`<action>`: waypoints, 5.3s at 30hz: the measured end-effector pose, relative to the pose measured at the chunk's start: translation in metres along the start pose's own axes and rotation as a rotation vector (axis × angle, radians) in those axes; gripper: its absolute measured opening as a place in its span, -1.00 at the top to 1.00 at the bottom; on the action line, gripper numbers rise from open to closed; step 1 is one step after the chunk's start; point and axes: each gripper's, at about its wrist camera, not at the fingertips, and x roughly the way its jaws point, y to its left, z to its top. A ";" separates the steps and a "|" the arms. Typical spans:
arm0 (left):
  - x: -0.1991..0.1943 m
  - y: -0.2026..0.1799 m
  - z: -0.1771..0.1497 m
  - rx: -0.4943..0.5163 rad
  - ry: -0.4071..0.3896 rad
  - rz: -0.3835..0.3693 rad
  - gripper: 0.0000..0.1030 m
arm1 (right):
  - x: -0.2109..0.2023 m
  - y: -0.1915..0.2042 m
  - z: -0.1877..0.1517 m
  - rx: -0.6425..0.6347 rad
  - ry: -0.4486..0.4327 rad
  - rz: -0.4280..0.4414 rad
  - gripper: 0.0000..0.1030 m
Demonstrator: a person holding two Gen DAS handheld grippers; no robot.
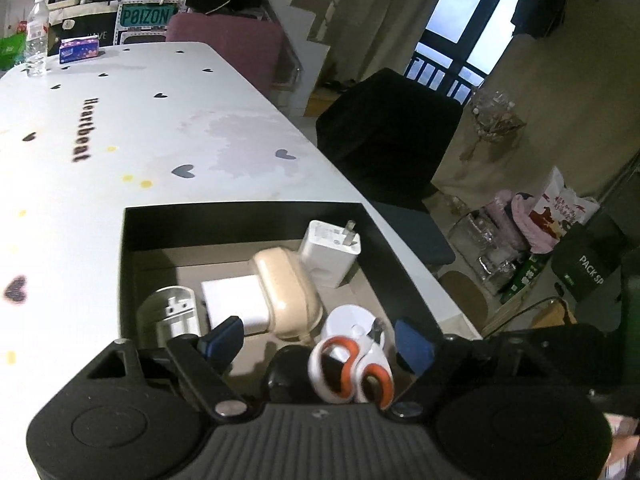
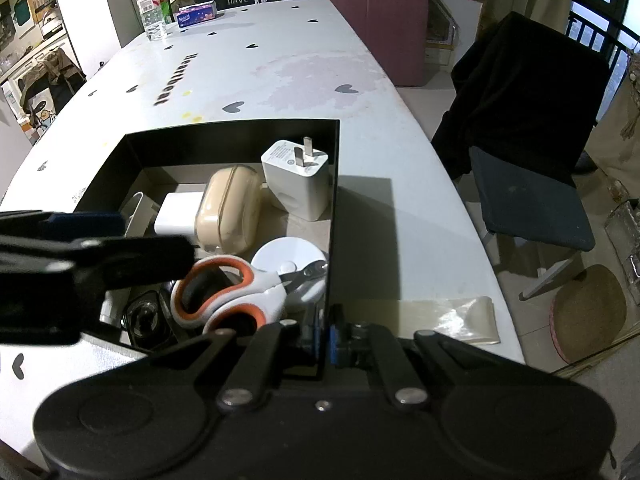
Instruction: Organize rigid objects
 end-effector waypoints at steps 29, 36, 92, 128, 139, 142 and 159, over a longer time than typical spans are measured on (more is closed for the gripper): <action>-0.093 -0.004 -0.036 0.148 -0.147 0.215 -1.00 | 0.000 0.001 0.000 0.000 0.001 -0.002 0.89; -0.100 -0.002 -0.046 0.114 -0.150 0.237 -1.00 | -0.007 0.001 -0.002 -0.004 -0.039 0.001 0.74; -0.098 0.011 -0.061 0.067 -0.116 0.403 -1.00 | -0.089 0.018 -0.061 0.042 -0.319 -0.108 -0.84; -0.095 0.012 -0.062 0.070 -0.108 0.402 -1.00 | -0.087 0.018 -0.061 0.064 -0.307 -0.094 -1.00; -0.095 0.012 -0.062 0.071 -0.108 0.402 -1.00 | -0.087 0.017 -0.062 0.059 -0.304 -0.101 -1.00; -0.095 0.012 -0.062 0.071 -0.109 0.402 -1.00 | -0.087 0.017 -0.062 0.059 -0.304 -0.102 -1.00; -0.095 0.012 -0.061 0.076 -0.109 0.401 -1.00 | -0.086 0.017 -0.062 0.057 -0.301 -0.098 -1.00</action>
